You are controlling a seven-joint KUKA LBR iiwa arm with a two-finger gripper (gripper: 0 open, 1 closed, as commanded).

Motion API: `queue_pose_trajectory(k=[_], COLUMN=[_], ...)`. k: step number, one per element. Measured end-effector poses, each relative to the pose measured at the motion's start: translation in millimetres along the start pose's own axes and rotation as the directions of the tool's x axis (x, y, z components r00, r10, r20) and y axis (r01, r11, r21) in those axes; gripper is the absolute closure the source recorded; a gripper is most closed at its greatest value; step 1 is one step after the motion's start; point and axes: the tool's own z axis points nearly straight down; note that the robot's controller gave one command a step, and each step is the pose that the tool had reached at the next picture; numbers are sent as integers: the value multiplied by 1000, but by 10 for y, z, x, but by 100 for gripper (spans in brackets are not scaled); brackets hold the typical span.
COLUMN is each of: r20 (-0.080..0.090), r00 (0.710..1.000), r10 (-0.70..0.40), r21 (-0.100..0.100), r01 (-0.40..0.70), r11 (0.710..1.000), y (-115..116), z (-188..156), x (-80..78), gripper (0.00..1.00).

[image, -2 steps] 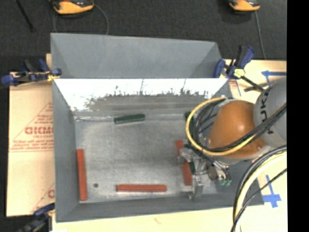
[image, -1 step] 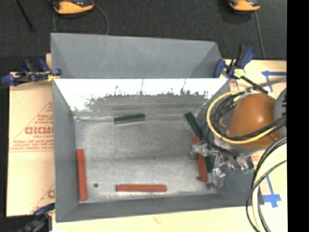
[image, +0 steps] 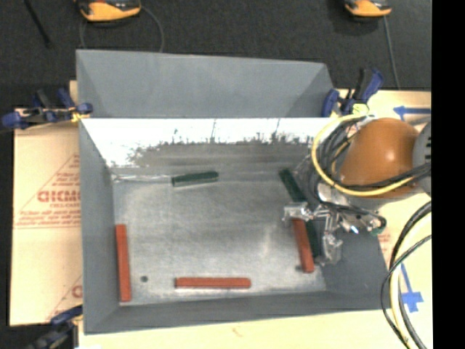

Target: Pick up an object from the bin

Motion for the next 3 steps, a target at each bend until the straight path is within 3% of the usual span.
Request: queue_pose_trajectory(k=[1,2,3], r20=[1,-2,-11], r00=[845,845,862], r10=[-535,-534,-506], r21=[-11,-14,-23], r01=[535,534,506], r11=[844,845,862], y=[144,136,116], z=[-15,-4,12], x=[54,71,25], gripper=[0,100,100])
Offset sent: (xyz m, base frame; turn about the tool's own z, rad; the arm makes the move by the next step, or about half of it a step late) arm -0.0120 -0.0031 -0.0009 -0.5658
